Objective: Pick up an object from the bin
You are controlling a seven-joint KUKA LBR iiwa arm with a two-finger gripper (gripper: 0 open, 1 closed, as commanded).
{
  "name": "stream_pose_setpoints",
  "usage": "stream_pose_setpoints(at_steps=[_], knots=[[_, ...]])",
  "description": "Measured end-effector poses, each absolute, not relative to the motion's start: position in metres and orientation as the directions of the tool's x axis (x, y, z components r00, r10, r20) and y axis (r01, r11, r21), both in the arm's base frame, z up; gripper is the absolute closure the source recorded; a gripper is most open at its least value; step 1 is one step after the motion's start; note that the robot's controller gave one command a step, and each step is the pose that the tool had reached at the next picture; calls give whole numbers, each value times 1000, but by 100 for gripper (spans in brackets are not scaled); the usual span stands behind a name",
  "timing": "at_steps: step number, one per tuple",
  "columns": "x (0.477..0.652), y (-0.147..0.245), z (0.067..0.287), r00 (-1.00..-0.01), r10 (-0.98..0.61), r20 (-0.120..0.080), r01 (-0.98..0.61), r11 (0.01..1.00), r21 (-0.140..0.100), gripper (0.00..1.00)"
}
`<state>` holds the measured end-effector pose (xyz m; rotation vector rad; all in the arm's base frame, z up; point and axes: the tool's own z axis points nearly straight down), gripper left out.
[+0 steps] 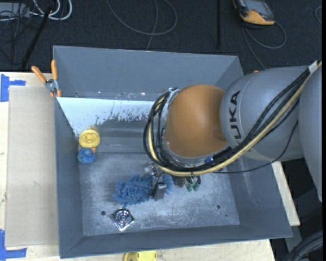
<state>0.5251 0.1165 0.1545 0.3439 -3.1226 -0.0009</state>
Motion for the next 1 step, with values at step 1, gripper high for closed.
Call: stream_pose_setpoints(at_steps=[1], knots=[[539,127,291,-977,-212,-2,-212,977,0,100]])
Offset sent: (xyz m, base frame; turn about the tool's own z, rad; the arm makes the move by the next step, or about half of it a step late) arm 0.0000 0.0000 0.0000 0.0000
